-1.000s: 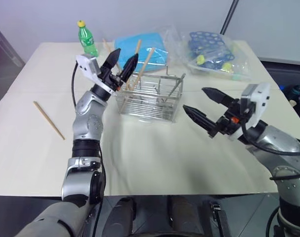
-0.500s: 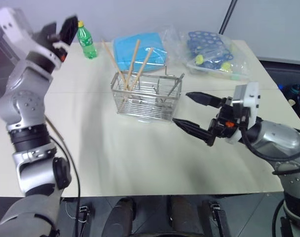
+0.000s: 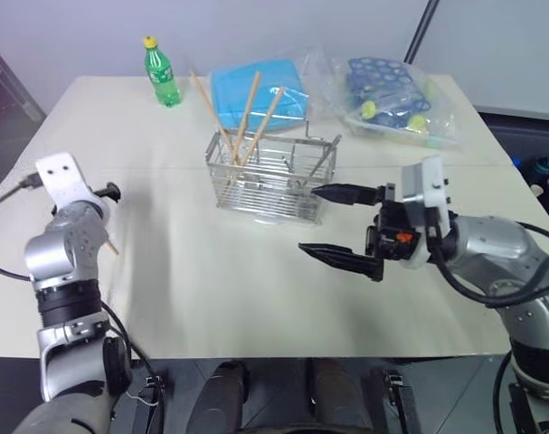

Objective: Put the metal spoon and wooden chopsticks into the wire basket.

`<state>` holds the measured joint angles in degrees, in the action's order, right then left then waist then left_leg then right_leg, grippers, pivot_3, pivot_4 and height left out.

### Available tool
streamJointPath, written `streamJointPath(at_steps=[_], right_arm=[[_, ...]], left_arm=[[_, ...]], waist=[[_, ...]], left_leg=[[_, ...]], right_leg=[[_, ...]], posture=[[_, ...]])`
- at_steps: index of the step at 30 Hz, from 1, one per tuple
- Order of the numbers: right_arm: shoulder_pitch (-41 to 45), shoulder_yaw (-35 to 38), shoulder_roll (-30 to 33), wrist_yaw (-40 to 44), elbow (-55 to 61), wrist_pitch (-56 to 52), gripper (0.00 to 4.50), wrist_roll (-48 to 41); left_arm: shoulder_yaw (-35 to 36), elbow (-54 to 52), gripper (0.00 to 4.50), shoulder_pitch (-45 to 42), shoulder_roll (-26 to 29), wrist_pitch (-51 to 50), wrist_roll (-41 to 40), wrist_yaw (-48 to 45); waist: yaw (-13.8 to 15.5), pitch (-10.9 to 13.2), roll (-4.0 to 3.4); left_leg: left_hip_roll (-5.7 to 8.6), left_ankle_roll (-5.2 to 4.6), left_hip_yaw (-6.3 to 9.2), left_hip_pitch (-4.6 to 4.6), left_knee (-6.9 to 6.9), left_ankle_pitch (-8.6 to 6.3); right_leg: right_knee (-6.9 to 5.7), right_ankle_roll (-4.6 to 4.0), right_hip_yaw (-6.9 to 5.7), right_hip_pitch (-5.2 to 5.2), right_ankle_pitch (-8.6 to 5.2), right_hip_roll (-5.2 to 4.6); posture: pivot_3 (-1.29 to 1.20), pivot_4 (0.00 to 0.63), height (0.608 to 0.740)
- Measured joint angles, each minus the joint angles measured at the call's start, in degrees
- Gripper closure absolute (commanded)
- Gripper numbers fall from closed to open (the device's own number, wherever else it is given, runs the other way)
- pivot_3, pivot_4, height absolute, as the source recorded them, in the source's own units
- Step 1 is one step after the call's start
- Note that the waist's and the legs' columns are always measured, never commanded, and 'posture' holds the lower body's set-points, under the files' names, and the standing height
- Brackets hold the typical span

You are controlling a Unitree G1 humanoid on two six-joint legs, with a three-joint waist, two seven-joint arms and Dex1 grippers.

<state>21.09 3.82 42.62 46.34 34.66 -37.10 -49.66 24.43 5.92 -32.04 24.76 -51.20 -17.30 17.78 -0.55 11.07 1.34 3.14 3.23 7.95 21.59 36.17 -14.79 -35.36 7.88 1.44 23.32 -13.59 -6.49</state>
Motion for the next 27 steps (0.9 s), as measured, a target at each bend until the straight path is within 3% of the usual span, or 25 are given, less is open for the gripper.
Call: streamJointPath(at_steps=[7,27], right_arm=[[0.0,0.0,0.1,0.3,0.0,0.0,0.0,0.0],[-0.9,0.5,0.1,-4.0,0.5,-0.2,0.0,0.0]], left_arm=[[4.1,2.0,0.09,0.2,-0.4,-2.4,4.3,6.2],[4.7,21.0,0.09,-9.1,-0.5,6.6,5.5,4.1]], waist=[[-0.1,0.0,0.01],[-0.1,0.0,0.05]], left_leg=[[0.0,0.0,-0.02,-0.02,0.0,0.0],[0.02,0.01,-0.03,0.0,0.01,0.0]], right_leg=[[-0.02,0.0,0.0,0.02,0.0,0.0],[-0.02,0.0,0.0,0.03,0.01,-0.03]], posture=[[0.0,0.15,0.74],[0.0,0.15,0.74]])
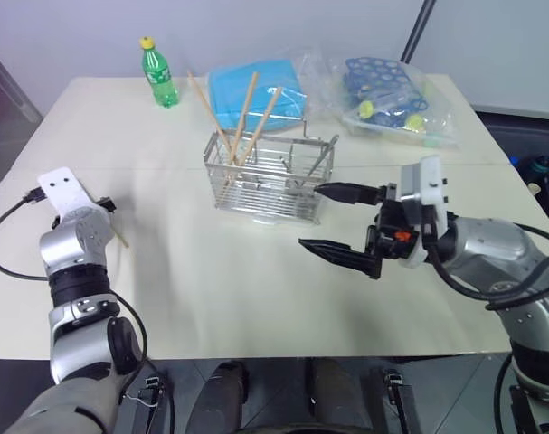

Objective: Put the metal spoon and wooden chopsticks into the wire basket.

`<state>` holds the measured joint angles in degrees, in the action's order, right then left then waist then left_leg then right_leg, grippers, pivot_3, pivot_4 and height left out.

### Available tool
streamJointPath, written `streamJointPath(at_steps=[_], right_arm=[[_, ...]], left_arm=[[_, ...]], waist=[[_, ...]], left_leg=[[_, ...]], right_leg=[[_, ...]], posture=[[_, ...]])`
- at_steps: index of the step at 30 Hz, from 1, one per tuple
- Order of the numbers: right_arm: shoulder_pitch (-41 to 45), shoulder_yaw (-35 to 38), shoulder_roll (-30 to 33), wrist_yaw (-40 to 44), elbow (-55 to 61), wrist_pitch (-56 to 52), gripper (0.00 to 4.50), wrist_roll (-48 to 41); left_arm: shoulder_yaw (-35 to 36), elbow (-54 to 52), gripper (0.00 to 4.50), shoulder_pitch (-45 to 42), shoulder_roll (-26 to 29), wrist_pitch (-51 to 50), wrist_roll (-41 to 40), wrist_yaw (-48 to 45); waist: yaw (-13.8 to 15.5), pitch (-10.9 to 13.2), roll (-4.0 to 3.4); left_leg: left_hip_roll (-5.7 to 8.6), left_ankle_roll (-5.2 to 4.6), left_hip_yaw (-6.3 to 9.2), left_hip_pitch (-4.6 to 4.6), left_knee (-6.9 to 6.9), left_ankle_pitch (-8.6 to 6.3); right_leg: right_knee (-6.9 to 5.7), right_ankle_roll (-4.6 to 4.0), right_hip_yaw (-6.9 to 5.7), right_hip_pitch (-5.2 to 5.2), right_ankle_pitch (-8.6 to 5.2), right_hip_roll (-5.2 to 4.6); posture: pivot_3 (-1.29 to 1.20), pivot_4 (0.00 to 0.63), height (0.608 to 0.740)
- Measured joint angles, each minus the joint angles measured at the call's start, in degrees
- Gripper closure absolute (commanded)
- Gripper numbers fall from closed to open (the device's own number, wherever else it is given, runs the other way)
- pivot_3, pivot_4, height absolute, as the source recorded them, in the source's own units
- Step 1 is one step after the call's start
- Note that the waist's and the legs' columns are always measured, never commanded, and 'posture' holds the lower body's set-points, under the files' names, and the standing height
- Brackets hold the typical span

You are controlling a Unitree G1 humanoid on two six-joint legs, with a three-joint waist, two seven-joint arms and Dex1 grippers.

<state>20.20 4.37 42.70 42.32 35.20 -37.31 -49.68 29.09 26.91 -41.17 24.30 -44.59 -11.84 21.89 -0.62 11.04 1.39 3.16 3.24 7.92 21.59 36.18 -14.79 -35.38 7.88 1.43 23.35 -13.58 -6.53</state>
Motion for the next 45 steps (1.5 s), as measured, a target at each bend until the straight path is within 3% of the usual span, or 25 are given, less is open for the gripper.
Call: streamJointPath(at_steps=[17,21,27,39,43,45], right_arm=[[0.0,0.9,0.1,-1.4,0.0,0.0,0.0,0.1],[0.0,1.2,0.1,-1.4,0.0,0.0,0.0,0.1],[-0.1,1.7,0.2,-1.5,0.0,0.0,0.0,0.2],[-0.6,2.4,1.3,-1.1,-0.1,-1.9,0.0,-0.7],[-0.7,3.6,1.4,-1.4,-0.1,-2.8,0.0,-1.8],[-0.7,3.6,1.4,-1.6,0.0,-3.2,0.0,-2.3]], left_arm=[[3.9,3.9,0.09,-4.0,-0.8,-1.0,-1.4,3.3],[4.0,3.9,1.39,-4.0,-0.9,-0.8,-1.8,3.1],[4.2,3.9,4.46,-3.9,-1.2,0.0,-2.4,3.3],[4.0,3.9,4.46,-3.0,0.8,0.7,-2.3,1.7],[0.5,4.0,4.46,-5.2,4.1,7.1,-0.9,-4.2],[-1.5,3.9,4.46,-8.7,5.7,12.3,-1.5,-11.6]], waist=[[0.0,0.0,0.0],[0.0,0.0,0.0],[-0.2,0.0,0.0],[-0.1,0.0,0.01],[0.2,0.0,0.05],[0.5,0.0,0.07]], left_leg=[[0.01,0.01,-0.01,-0.04,0.01,0.01],[0.01,0.01,-0.02,-0.04,0.01,0.01],[0.0,0.01,-0.03,-0.05,0.0,0.01],[0.0,0.01,-0.03,-0.04,0.0,0.01],[0.0,0.03,-0.02,0.03,0.02,0.02],[0.02,0.04,0.0,0.11,0.05,0.02]], right_leg=[[-0.07,0.0,0.0,-0.02,0.0,-0.01],[-0.06,0.0,0.0,-0.02,0.0,-0.01],[-0.07,0.0,0.01,0.0,0.0,-0.01],[-0.08,0.0,0.0,0.0,0.0,-0.01],[-0.06,0.0,-0.01,0.02,0.0,-0.01],[0.01,0.0,-0.03,0.02,0.01,-0.01]], posture=[[0.0,0.15,0.74],[0.0,0.15,0.74],[0.0,0.15,0.74],[0.0,0.15,0.74],[0.0,0.15,0.74],[0.0,0.15,0.74]])
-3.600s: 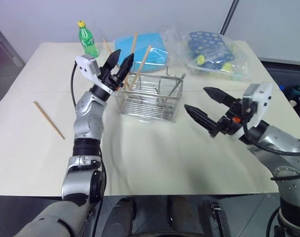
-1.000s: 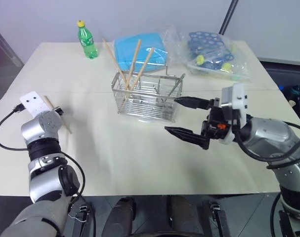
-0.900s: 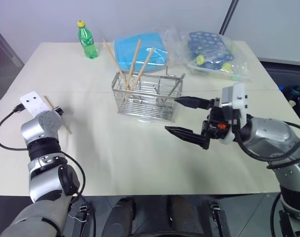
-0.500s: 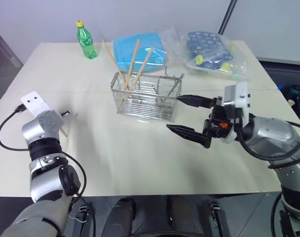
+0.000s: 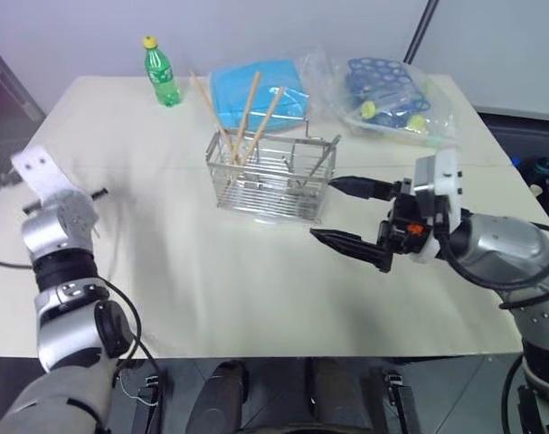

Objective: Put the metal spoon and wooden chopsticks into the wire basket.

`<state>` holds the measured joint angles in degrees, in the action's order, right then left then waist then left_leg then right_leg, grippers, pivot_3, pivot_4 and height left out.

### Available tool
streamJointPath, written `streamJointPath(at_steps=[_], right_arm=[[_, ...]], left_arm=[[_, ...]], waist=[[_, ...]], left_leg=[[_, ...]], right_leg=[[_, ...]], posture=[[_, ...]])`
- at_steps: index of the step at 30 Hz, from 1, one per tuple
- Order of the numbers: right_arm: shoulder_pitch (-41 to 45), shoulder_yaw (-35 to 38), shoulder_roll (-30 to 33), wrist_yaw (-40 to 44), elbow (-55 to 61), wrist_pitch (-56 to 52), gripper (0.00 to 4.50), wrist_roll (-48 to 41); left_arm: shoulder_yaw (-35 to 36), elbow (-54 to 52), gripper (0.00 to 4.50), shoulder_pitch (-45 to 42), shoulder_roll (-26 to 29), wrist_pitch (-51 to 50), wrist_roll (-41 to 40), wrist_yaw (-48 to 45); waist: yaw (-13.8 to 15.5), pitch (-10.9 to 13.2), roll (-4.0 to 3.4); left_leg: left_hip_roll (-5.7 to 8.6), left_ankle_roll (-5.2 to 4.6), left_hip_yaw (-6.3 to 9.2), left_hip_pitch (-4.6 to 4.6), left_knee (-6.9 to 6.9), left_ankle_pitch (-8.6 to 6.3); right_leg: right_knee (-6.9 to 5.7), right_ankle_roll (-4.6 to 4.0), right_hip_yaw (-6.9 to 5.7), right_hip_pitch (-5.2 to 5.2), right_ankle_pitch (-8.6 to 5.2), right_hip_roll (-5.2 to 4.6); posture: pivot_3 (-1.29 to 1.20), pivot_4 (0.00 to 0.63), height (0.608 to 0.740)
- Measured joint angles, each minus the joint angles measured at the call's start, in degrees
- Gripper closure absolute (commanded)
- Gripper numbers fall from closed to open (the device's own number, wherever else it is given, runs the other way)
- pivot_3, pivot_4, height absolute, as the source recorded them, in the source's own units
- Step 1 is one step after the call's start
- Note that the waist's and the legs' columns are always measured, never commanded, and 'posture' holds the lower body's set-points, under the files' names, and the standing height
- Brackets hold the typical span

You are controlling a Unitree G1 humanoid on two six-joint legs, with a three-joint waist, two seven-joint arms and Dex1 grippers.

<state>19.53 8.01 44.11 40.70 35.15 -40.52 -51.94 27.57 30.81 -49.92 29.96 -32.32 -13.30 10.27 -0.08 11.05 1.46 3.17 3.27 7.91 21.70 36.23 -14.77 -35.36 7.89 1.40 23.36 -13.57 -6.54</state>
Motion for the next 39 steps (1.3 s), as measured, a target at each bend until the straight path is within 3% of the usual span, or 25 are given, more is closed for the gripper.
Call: streamJointPath(at_steps=[5,8,10,15,39], right_arm=[[0.1,-0.2,-1.5,-1.5,0.0,0.1,0.0,0.2],[0.1,-1.1,-4.2,-3.3,0.0,1.3,0.0,1.7],[0.1,-2.0,-6.1,-4.8,0.0,2.1,0.0,2.9],[-0.7,-3.6,-9.5,-7.6,0.7,3.3,0.0,5.8],[-3.6,-6.7,-17.8,-17.1,4.1,4.7,0.0,10.3]], left_arm=[[-6.6,-5.3,4.46,-6.4,0.0,13.7,-5.3,-25.6],[-7.7,-13.0,4.46,-6.5,-3.9,15.3,-15.2,-41.5],[-7.9,-14.4,4.46,-6.9,-4.8,15.0,-19.6,-46.8],[-5.6,-10.6,4.46,-9.6,-6.9,17.0,-24.1,-49.5],[-9.9,0.6,4.46,-7.3,-17.2,27.0,-19.7,-52.6]], waist=[[0.5,0.0,-0.01],[0.3,0.0,-0.01],[-0.5,0.0,-0.02],[-1.1,0.0,-0.04],[-0.7,0.0,-0.04]], left_leg=[[0.01,0.06,-0.03,0.14,-0.02,0.03],[0.01,0.06,-0.04,0.28,-0.01,0.03],[0.01,0.04,-0.04,0.3,0.0,0.03],[-0.03,0.02,-0.03,0.2,0.01,0.04],[0.0,0.02,0.05,0.18,0.03,0.04]], right_leg=[[0.17,0.03,0.0,0.07,0.02,-0.04],[0.15,0.03,0.0,0.2,0.02,-0.06],[0.06,0.04,0.01,0.29,0.03,-0.06],[-0.17,0.03,0.01,0.32,0.03,0.01],[-0.1,0.03,0.01,0.2,0.03,0.04]], posture=[[0.0,0.15,0.74],[0.0,0.15,0.74],[0.0,0.15,0.74],[0.0,0.15,0.74],[0.0,0.15,0.74]])
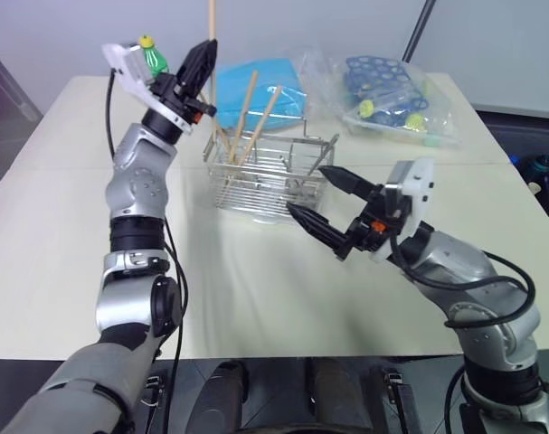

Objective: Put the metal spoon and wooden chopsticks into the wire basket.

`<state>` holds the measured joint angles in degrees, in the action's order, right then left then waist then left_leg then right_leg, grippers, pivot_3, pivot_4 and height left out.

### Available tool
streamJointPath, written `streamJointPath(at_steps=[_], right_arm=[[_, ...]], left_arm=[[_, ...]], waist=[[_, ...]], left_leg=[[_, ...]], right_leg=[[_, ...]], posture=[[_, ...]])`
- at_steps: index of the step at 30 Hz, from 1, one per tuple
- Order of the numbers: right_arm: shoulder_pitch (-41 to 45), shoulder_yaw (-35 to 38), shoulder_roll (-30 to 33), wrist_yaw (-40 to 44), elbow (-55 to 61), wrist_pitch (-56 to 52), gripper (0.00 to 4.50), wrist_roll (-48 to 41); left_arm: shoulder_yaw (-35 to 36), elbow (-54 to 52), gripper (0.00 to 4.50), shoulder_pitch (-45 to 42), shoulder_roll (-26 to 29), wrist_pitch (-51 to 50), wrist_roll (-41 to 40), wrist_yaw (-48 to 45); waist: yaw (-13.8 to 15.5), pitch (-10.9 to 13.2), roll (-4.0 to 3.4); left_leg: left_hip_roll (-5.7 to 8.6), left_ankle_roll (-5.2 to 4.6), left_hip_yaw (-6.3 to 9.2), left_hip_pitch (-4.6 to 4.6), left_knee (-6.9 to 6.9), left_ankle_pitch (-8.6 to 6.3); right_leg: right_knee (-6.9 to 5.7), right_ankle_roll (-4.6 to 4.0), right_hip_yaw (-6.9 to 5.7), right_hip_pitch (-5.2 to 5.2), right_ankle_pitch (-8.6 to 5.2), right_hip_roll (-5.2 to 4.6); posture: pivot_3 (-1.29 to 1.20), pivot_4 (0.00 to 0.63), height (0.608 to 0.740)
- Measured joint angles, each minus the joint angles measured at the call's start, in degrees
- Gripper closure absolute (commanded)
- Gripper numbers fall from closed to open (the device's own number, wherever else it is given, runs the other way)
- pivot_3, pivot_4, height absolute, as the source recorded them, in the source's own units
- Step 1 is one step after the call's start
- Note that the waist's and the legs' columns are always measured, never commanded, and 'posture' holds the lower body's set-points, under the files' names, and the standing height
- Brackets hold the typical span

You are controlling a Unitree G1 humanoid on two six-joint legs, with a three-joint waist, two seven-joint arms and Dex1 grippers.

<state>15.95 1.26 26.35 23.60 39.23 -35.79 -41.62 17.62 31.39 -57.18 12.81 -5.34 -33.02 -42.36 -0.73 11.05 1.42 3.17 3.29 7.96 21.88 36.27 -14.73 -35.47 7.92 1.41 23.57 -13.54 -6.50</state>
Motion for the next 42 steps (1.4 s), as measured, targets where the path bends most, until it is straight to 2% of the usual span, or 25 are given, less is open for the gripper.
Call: streamJointPath(at_steps=[5,26,29,35,36,42], right_arm=[[-2.2,0.1,-0.1,-1.1,2.5,-0.2,0.0,-0.3],[-1.9,1.7,1.5,-1.8,3.3,-0.9,0.0,-1.9],[-2.0,1.7,1.5,-1.8,3.3,-0.9,0.0,-1.9],[-1.9,1.7,1.5,-1.6,3.2,-0.9,0.0,-1.8],[-1.9,1.7,1.5,-1.6,3.2,-0.9,0.0,-1.8],[-1.8,1.7,1.5,-0.7,2.4,-0.4,0.0,-1.4]], left_arm=[[-1.0,2.2,4.46,0.0,-1.6,2.5,1.2,-0.2],[-1.8,2.4,4.46,3.3,-3.6,4.7,3.1,-0.7],[-2.3,2.2,3.33,3.4,-3.7,4.6,3.1,-0.7],[-2.4,2.1,0.2,3.4,-3.6,4.4,3.0,-1.1],[-2.4,1.8,0.09,3.5,-3.5,4.3,3.0,-1.1],[-2.3,-2.7,0.09,4.6,-2.4,1.5,2.1,-0.6]], waist=[[-0.1,0.0,0.0],[0.0,0.0,0.0],[0.0,0.0,0.0],[0.0,0.0,0.0],[-0.1,0.0,0.0],[-0.1,0.0,0.0]], left_leg=[[0.0,0.0,0.0,0.0,-0.01,0.0],[0.0,-0.01,0.0,-0.01,0.0,0.0],[0.0,-0.01,0.0,-0.01,0.0,0.0],[0.0,-0.01,0.0,-0.01,0.0,0.0],[0.0,-0.01,0.0,-0.01,0.0,0.0],[0.0,0.0,0.0,-0.02,0.0,0.0]], right_leg=[[0.01,0.0,0.0,0.0,0.0,0.0],[0.0,0.0,0.0,-0.02,0.0,0.0],[0.0,0.0,0.0,-0.01,0.0,0.0],[0.0,0.0,0.0,-0.02,0.0,0.0],[0.0,0.0,0.0,-0.01,0.0,0.0],[0.0,0.0,0.0,-0.01,0.0,0.0]], posture=[[0.0,0.15,0.74],[0.0,0.15,0.74],[0.0,0.15,0.74],[0.0,0.15,0.74],[0.0,0.15,0.74],[0.0,0.15,0.74]])
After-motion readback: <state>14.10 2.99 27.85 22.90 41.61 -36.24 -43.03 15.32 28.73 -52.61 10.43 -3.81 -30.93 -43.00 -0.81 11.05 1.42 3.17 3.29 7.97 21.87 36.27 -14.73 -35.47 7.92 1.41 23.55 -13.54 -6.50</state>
